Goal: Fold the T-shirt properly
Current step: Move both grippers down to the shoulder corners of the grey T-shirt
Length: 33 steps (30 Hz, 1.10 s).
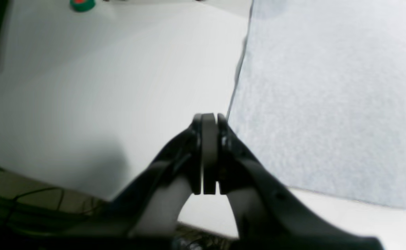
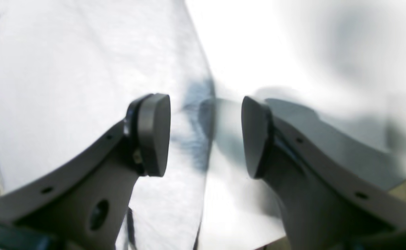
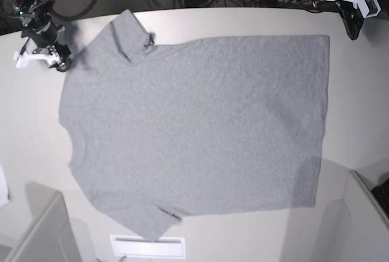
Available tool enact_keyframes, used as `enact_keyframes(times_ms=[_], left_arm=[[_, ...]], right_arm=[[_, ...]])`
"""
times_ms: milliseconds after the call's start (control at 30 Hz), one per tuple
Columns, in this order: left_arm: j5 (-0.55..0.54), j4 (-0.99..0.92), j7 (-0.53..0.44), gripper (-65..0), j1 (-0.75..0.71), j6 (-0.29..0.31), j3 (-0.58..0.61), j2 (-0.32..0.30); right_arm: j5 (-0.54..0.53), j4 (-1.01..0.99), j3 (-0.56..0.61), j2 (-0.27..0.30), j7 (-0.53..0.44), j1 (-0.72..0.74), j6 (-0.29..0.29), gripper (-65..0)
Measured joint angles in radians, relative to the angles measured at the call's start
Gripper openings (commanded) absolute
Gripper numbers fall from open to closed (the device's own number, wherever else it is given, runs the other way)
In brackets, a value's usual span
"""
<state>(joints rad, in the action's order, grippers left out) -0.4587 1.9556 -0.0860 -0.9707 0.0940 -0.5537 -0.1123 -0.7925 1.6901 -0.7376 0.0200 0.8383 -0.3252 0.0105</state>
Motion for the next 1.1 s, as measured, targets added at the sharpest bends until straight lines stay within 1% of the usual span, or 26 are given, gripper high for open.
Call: enact_keyframes(times_ms=[33, 133, 167, 233, 267, 300, 367, 400, 433, 467, 500, 567, 633, 667, 733, 767, 900, 933, 967, 1033, 1067, 1100], left_arm=[[0.000, -0.001, -0.001, -62.4, 0.013, 0.000, 0.001, -0.003], [-0.010, -0.002, -0.006, -33.9, 0.022, -0.003, 0.001, -0.009], [-0.008, -0.003, -0.003, -25.7, 0.021, -0.005, 0.001, -0.008], [-0.011, -0.003, -0.005, -13.3, 0.021, -0.008, 0.022, -0.007], [-0.015, -0.004, 0.001, -9.5, 0.029, -0.011, 0.037, -0.007], [-0.039, -0.008, 0.002, -7.1, 0.038, -0.010, 0.045, -0.007], [-0.128, -0.008, 0.030, -6.6, 0.046, 0.004, 0.049, -0.007], [-0.176, -0.008, 0.070, -6.6, 0.048, 0.003, 0.047, -0.008], [-0.240, -0.012, 0.140, -6.6, 0.056, 0.003, 0.045, -0.014], [-0.282, -0.020, 0.185, -6.6, 0.070, -0.010, 0.045, -0.027], [-0.336, -0.027, 0.218, -6.6, 0.087, -0.011, 0.043, -0.042], [-0.395, -0.040, 0.258, -6.6, 0.112, -0.003, 0.039, -0.054], [-0.399, -0.062, 0.293, -6.6, 0.131, -0.003, 0.040, -0.048], [-0.398, -0.075, 0.306, -6.6, 0.137, 0.007, 0.040, -0.042], [-0.404, -0.100, 0.308, -6.6, 0.146, 0.037, 0.042, -0.041], [-0.403, -0.111, 0.307, -6.6, 0.149, 0.043, 0.042, -0.043], [-0.407, -0.183, 0.301, -6.6, 0.175, 0.105, 0.040, -0.043], [-0.404, -0.197, 0.307, -6.6, 0.177, 0.116, 0.040, -0.043], [-0.406, -0.214, 0.307, -6.6, 0.181, 0.121, 0.040, -0.043], [-0.404, -0.239, 0.306, -6.6, 0.193, 0.130, 0.040, -0.043], [-0.404, -0.249, 0.307, -6.6, 0.201, 0.145, 0.040, -0.043], [-0.407, -0.258, 0.308, -6.6, 0.208, 0.147, 0.040, -0.043]], right_arm=[[0.000, 0.000, 0.000, -0.002, 0.001, -0.003, 0.000, -35.0], [0.000, -0.002, 0.001, -0.012, 0.000, -0.029, 0.000, -35.1], [0.001, -0.002, 0.001, -0.021, 0.000, -0.036, 0.000, -35.1], [-0.007, -0.010, 0.006, -0.029, -0.009, -0.053, -0.006, -35.1], [-0.013, -0.016, 0.022, -0.027, -0.019, -0.062, -0.010, -35.1], [-0.011, -0.020, 0.047, -0.021, -0.045, -0.073, -0.011, -35.1], [-0.020, -0.027, 0.090, -0.013, -0.060, -0.083, -0.020, -35.1], [-0.027, -0.029, 0.109, -0.010, -0.064, -0.083, -0.023, -35.1], [-0.028, -0.029, 0.122, -0.010, -0.067, -0.081, -0.023, -35.1], [-0.030, -0.029, 0.130, -0.013, -0.069, -0.080, -0.023, -35.1], [-0.032, -0.029, 0.140, -0.015, -0.073, -0.081, -0.027, -35.1], [-0.042, -0.027, 0.157, -0.015, -0.083, -0.094, -0.034, -35.1], [-0.045, -0.023, 0.174, -0.014, -0.084, -0.103, -0.035, -35.1], [-0.045, -0.022, 0.182, -0.014, -0.089, -0.105, -0.035, -35.1], [-0.047, -0.021, 0.198, -0.014, -0.095, -0.111, -0.038, -35.1], [-0.055, -0.021, 0.203, -0.015, -0.095, -0.114, -0.040, -35.1], [-0.061, -0.021, 0.203, -0.015, -0.093, -0.116, -0.045, -36.2], [-0.060, -0.021, 0.203, -0.015, -0.093, -0.116, -0.045, -38.3], [-0.058, -0.024, 0.203, -0.015, -0.090, -0.116, -0.045, -42.0], [-0.053, -0.028, 0.203, -0.016, -0.077, -0.116, -0.044, -53.9], [-0.053, -0.031, 0.203, -0.018, -0.072, -0.117, -0.043, -62.1], [-0.048, -0.034, 0.204, -0.018, -0.064, -0.119, -0.040, -65.0]])
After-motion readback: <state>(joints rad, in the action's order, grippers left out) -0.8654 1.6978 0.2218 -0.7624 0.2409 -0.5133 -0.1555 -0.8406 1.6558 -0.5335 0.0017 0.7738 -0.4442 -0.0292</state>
